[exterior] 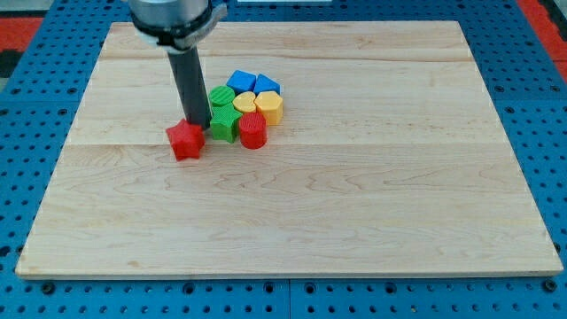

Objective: Place the red star to the bottom of the red circle

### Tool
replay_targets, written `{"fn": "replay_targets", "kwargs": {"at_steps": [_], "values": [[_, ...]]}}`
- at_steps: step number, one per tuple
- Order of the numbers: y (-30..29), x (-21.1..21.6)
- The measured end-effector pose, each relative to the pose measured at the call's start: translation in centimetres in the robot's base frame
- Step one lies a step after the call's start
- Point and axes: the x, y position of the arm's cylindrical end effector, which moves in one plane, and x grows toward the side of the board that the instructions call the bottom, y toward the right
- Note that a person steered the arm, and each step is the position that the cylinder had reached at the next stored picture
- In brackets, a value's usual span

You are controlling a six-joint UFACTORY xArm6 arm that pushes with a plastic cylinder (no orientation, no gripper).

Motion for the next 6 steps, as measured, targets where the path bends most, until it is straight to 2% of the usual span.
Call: {"fn": "replay_targets", "kwargs": {"at_steps": [1,2,3,4,6], "values": [[-0.9,0.4],[-7.1,0.3],[-9.0,2.7],[-7.7,3.9],[-0.1,4.2]]}}
